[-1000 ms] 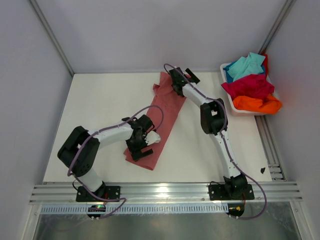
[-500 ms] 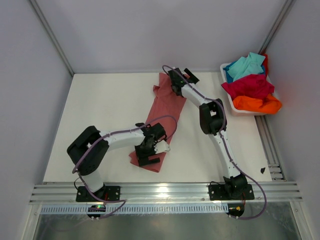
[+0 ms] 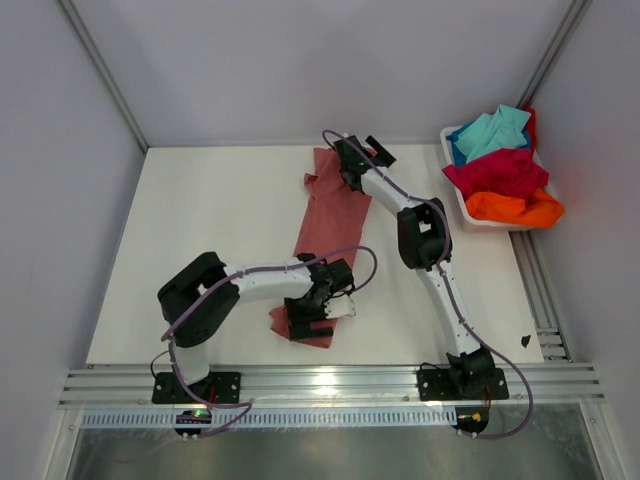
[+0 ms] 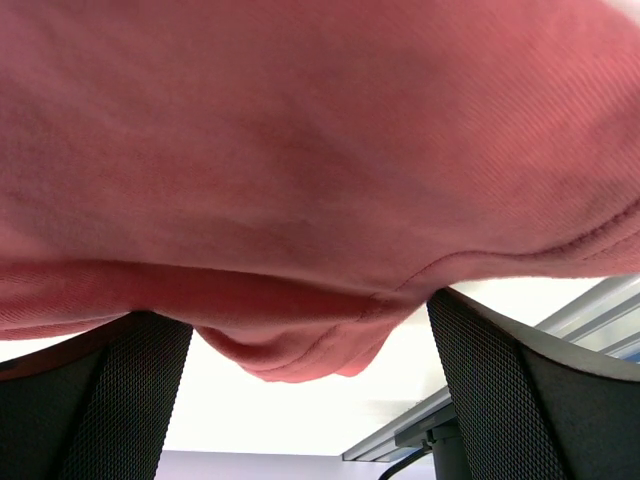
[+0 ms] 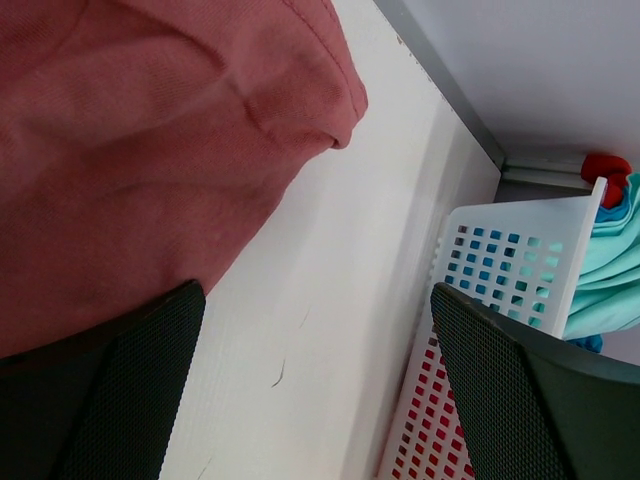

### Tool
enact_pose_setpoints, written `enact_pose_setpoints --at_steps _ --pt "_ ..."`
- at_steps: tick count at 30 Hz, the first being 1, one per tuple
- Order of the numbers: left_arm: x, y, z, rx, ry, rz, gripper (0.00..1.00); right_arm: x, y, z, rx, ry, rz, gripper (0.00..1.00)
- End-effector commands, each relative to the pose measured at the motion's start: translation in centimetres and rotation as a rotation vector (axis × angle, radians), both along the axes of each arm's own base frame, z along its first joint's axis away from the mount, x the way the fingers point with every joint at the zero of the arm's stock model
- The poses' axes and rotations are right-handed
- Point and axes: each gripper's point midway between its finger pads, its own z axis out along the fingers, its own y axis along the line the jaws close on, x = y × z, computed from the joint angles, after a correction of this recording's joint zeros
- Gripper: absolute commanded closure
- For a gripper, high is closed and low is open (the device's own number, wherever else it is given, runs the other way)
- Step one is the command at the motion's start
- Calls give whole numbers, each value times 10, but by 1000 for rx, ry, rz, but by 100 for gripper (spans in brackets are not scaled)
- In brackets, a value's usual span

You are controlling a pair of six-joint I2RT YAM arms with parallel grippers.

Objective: Fold and stack the t-shirts

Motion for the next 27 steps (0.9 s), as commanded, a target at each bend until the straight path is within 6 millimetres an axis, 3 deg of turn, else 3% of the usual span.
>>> enact_pose_setpoints --at_steps 1,5,9,14,16,17,19,23,27 --pt "-34 -37 -28 -124 144 -25 1 9 19 15 77 -52 28 1" --pt "-37 -47 -22 -140 172 -32 1 7 35 14 96 -44 61 1" --pt "-27 -67 -7 -186 155 -39 1 5 43 14 97 -42 79 1" --pt "-8 -69 24 -198 63 -30 1 1 36 18 67 -58 62 1" --pt "-1 -70 55 -232 23 -33 1 -3 32 18 66 -56 55 1" --pt "4 -68 68 -252 4 -18 1 -3 32 26 77 -71 54 1" --pt "14 -75 113 -344 -62 -13 1 -2 29 33 87 -86 50 1" --pt "22 -70 179 -424 -153 1 1 2 31 45 105 -106 50 1" --pt "41 -58 215 -467 -290 45 1 0 26 51 110 -125 17 1"
